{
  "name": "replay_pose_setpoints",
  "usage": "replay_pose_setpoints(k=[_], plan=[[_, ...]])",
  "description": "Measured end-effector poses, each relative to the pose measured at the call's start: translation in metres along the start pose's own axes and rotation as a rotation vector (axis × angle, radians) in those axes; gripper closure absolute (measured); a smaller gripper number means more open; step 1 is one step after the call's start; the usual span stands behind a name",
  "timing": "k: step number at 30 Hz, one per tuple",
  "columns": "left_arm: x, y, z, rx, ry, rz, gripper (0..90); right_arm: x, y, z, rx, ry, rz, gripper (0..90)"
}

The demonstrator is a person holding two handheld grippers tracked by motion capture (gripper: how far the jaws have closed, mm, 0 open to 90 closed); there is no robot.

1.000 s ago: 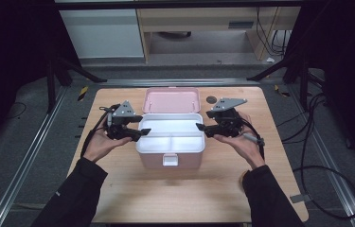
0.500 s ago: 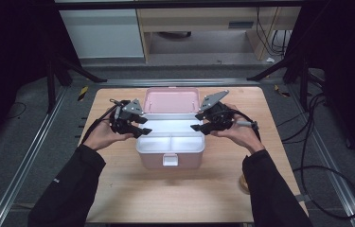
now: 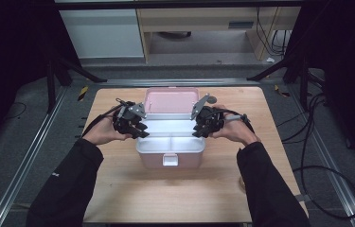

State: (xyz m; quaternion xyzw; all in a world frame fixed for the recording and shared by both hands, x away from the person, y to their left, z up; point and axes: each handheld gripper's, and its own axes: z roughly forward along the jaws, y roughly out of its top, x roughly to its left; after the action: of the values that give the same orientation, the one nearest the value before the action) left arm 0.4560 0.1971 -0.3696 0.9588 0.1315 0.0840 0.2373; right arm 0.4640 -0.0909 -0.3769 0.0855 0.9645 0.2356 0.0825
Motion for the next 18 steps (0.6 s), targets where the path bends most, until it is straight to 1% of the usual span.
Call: replay_pose_setpoints(k=[2,3,5,6,9,10,11,13,15,18], plan=[[0.001,0.0,0.001,0.003,-0.008,-0.004,70.5,0.0,0.0,0.001,0.005,0.006,-0.007,74.0],[0.001,-0.001,0.003,0.007,-0.016,0.001,72.0,-0.001,0.0,0.003,0.007,0.018,-0.006,75.0],[0.003,0.0,0.005,0.019,-0.033,0.018,73.7,-0.002,0.001,0.003,0.014,0.022,-0.007,76.8],[0.003,0.0,0.005,0.019,-0.033,0.018,74.8,-0.002,0.001,0.003,0.014,0.022,-0.007,76.8],[0.005,0.0,0.01,0.019,-0.046,0.019,76.1,-0.003,0.003,0.004,0.041,0.025,-0.016,78.6],[0.006,0.0,0.011,0.02,-0.049,0.025,77.1,-0.004,0.005,0.005,0.055,0.028,-0.019,79.3],[0.006,0.0,0.012,0.022,-0.052,0.033,77.1,-0.004,0.005,0.005,0.055,0.028,-0.019,79.3],[0.007,0.002,0.012,0.037,-0.048,0.045,77.7,-0.005,0.006,0.005,0.06,0.031,-0.018,80.2],[0.007,0.006,0.013,0.071,-0.033,0.066,78.3,-0.005,0.006,0.006,0.062,0.034,-0.012,80.8],[0.007,0.01,0.016,0.11,-0.034,0.088,78.7,-0.005,0.007,0.009,0.07,0.036,-0.018,81.0]])
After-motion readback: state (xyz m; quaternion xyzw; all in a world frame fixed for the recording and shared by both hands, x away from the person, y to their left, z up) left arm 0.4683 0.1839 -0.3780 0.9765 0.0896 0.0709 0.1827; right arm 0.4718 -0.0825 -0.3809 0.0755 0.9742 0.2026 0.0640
